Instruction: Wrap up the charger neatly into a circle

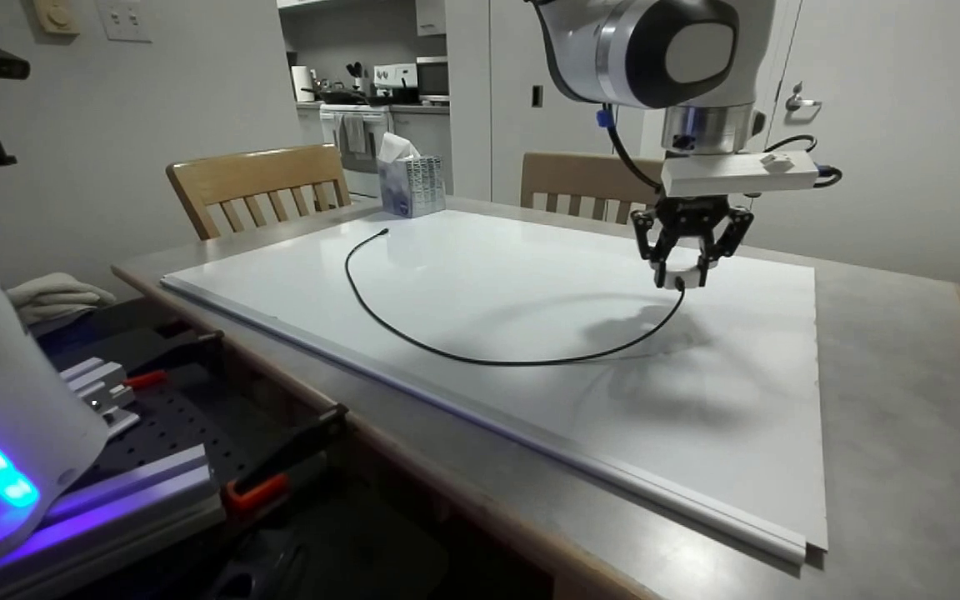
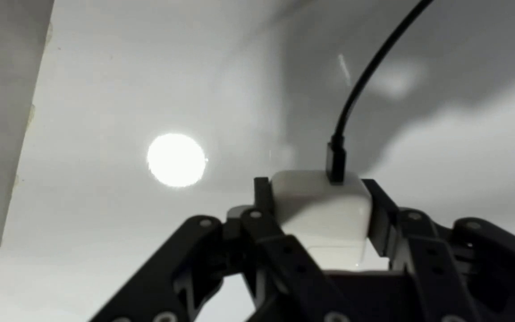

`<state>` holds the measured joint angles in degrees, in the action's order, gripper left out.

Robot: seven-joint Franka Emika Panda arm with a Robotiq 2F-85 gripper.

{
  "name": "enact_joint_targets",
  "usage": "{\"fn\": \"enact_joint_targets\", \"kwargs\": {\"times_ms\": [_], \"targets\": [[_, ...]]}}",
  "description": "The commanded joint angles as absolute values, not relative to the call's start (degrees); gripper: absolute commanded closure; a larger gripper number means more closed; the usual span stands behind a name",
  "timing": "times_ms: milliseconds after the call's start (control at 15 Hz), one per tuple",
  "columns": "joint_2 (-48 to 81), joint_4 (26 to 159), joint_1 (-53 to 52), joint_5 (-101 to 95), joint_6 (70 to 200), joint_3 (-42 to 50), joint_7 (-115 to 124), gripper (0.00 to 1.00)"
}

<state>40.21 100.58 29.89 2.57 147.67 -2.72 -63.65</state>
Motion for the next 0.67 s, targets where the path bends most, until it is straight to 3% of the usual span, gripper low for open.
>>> {"fn": "enact_joint_targets", "kwargs": {"times_ms": [0,267,333,600], "targets": [[40.2,100.5,28.9,3.4,147.6,-1.8,-63.9,0.50],[40.3,100.6,29.1,3.3,147.6,-1.2,-63.8,0.50],[40.3,100.6,29.1,3.3,147.6,-1.2,-63.8,0.75],[41.1,99.1,29.3,3.3,147.2,-5.9,-73.1,0.75]]}}
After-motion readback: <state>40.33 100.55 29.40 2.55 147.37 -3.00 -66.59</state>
